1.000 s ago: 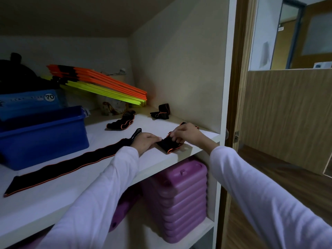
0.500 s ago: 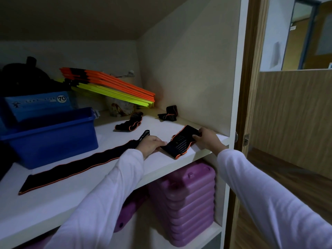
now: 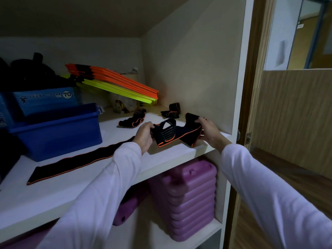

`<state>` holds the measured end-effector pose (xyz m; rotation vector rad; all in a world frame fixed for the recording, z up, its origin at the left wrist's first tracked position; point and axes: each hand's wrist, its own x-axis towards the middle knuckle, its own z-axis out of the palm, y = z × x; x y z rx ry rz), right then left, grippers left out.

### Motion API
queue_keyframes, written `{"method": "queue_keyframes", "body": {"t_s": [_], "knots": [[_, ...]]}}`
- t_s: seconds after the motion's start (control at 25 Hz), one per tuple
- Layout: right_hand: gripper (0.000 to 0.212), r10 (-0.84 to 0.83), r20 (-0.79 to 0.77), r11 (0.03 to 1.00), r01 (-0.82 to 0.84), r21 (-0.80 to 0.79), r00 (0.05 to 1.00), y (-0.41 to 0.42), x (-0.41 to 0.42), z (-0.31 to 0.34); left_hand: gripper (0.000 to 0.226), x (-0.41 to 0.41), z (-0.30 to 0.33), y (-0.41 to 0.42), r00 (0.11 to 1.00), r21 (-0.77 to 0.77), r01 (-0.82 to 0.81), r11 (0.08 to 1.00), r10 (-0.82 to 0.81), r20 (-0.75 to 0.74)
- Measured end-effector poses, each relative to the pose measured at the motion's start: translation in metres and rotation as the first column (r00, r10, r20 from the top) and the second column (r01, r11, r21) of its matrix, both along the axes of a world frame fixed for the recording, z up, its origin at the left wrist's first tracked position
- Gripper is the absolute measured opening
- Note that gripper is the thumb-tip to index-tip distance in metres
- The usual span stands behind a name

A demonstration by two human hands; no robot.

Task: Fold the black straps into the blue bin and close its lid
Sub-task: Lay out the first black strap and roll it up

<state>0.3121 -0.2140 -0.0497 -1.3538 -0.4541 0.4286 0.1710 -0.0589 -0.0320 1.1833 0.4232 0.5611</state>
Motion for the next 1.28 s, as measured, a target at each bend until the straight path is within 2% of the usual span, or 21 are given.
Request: {"method": "queue_keyframes", "body": {"t_s": [0.04, 0.08, 0.2, 0.36, 0.48, 0.56, 0.72, 0.8, 0.88, 0.96, 1.04, 1.12, 1.2, 1.28], "knots": [[0.003, 0.062, -0.039, 0.998, -0.061, 0.029, 0.997, -0.001, -0.001, 0.002, 0.021, -0.001, 0.003, -0.001, 0.999, -0.057, 0.018, 0.998, -0.016, 0.033], [0.007, 0.123, -0.044, 0.992, -0.122, 0.031, 0.991, -0.001, -0.002, 0.003, 0.022, -0.003, 0.006, -0.001, 0.998, -0.104, 0.041, 0.994, -0.036, 0.048], [0.046, 0.291, -0.035, 0.957, -0.291, 0.012, 0.956, -0.002, -0.009, 0.005, 0.026, -0.007, 0.011, 0.001, 0.997, -0.171, 0.068, 0.983, -0.061, 0.045], [0.047, 0.468, -0.001, 0.882, -0.467, -0.062, 0.884, -0.004, -0.026, 0.008, 0.027, -0.013, 0.018, 0.001, 0.995, -0.210, 0.033, 0.977, -0.012, 0.099], [0.081, 0.571, 0.017, 0.815, -0.565, -0.130, 0.821, 0.000, -0.028, 0.004, 0.028, -0.017, 0.025, 0.001, 0.988, -0.248, 0.018, 0.969, 0.021, 0.152], [0.087, 0.562, 0.054, 0.815, -0.542, -0.208, 0.825, 0.003, -0.031, 0.003, 0.027, -0.020, 0.029, -0.001, 0.984, -0.255, 0.038, 0.966, 0.008, 0.176], [0.064, 0.499, 0.132, 0.844, -0.447, -0.297, 0.856, 0.001, -0.033, 0.004, 0.031, -0.024, 0.033, 0.003, 0.981, -0.255, -0.011, 0.967, 0.060, 0.185], [0.064, 0.419, 0.178, 0.874, -0.342, -0.346, 0.890, -0.005, -0.033, 0.006, 0.032, -0.029, 0.035, 0.011, 0.974, -0.264, -0.027, 0.964, 0.085, 0.211], [0.060, 0.317, 0.290, 0.909, -0.202, -0.364, 0.903, -0.009, -0.030, 0.007, 0.032, -0.035, 0.037, 0.021, 0.967, -0.264, -0.063, 0.963, 0.125, 0.224], [0.050, 0.252, 0.431, 0.927, -0.088, -0.365, 0.866, -0.007, -0.031, 0.011, 0.031, -0.043, 0.039, 0.026, 0.964, -0.243, -0.082, 0.966, 0.139, 0.226], [0.035, 0.296, 0.571, 0.893, -0.009, -0.450, 0.766, -0.002, -0.032, 0.014, 0.032, -0.048, 0.041, 0.028, 0.965, -0.226, -0.089, 0.970, 0.140, 0.221], [0.023, 0.330, 0.626, 0.847, 0.072, -0.527, 0.706, 0.002, -0.033, 0.017, 0.032, -0.051, 0.040, 0.030, 0.970, -0.202, -0.099, 0.974, 0.140, 0.200], [0.011, 0.308, 0.617, 0.830, 0.114, -0.547, 0.724, 0.000, -0.030, 0.018, 0.032, -0.057, 0.038, 0.034, 0.974, -0.183, -0.140, 0.973, 0.168, 0.152], [0.026, 0.281, 0.589, 0.825, 0.123, -0.552, 0.758, -0.005, -0.025, 0.017, 0.028, -0.063, 0.035, 0.039, 0.972, -0.183, -0.184, 0.966, 0.206, 0.113]]}}
